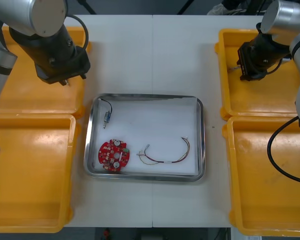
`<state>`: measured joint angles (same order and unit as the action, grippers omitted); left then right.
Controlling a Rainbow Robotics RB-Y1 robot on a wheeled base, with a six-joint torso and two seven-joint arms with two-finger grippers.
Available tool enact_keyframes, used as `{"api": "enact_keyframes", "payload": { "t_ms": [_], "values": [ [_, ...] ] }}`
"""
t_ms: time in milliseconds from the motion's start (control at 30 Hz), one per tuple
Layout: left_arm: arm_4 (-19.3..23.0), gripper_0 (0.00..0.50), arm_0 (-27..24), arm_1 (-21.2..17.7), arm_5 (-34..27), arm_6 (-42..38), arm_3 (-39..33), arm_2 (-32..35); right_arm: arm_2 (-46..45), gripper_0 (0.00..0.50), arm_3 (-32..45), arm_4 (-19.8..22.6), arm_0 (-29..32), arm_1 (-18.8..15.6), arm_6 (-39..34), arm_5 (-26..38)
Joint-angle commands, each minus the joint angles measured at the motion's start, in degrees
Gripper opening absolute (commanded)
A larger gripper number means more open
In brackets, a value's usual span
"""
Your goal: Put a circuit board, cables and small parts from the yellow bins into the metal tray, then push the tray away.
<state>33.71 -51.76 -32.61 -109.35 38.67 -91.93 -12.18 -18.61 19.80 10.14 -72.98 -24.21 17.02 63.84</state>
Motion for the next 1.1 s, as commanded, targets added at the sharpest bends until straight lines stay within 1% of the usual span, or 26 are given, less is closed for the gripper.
{"api": "enact_keyframes", "payload": {
  "t_ms": [33, 167, 267, 333, 600, 733, 900, 1067, 1100],
  "values": [
    [-0.58, 0.5, -4.14, -2.98, 1.77, 0.09, 5.45, 3.48, -1.34, 0.5, 0.59, 0.94, -3.39, 0.74, -3.13, -1.79],
    [-0.05, 0.5, -6.16, -3.69, 2.74, 0.79, 12.39, 4.44, -1.51, 0.5, 0.59, 0.94, -3.3, 0.74, -3.04, -3.02],
    [0.56, 0.5, -7.92, -4.21, 3.71, 1.58, 16.61, 5.23, -1.69, 0.5, 0.59, 2.43, -2.07, 0.83, -3.13, -3.02],
    [1.0, 0.5, -8.79, -4.3, 4.41, 2.2, 19.07, 5.76, -1.69, 0.5, 0.59, 2.61, -1.37, 1.27, -3.13, -3.37],
    [1.53, 0.5, -12.93, -4.74, 7.84, 8.62, 31.2, 8.93, -1.69, 0.5, 0.59, 3.14, 0.74, 2.5, -3.57, -3.37],
    [1.79, 0.5, -13.8, -4.74, 11.35, 9.14, 35.86, 8.93, -0.55, 0.5, 0.59, 3.14, 1.62, 2.59, -3.48, -2.4],
    [2.23, 0.5, -14.07, -4.57, 15.22, 9.41, 39.55, 8.49, 1.65, 0.5, 0.59, 2.26, 2.76, 2.59, -3.57, -1.43],
    [2.94, 0.5, -15.03, -4.3, 19.35, 10.02, 44.03, 7.08, 1.83, 0.5, 0.59, 1.73, 3.38, 2.59, -3.66, -1.43],
    [3.02, 0.5, -15.12, -4.04, 20.58, 10.29, 44.91, 6.82, 1.83, 0.383, 0.59, 1.64, 3.38, 2.5, -3.66, -1.43]
  ]
}}
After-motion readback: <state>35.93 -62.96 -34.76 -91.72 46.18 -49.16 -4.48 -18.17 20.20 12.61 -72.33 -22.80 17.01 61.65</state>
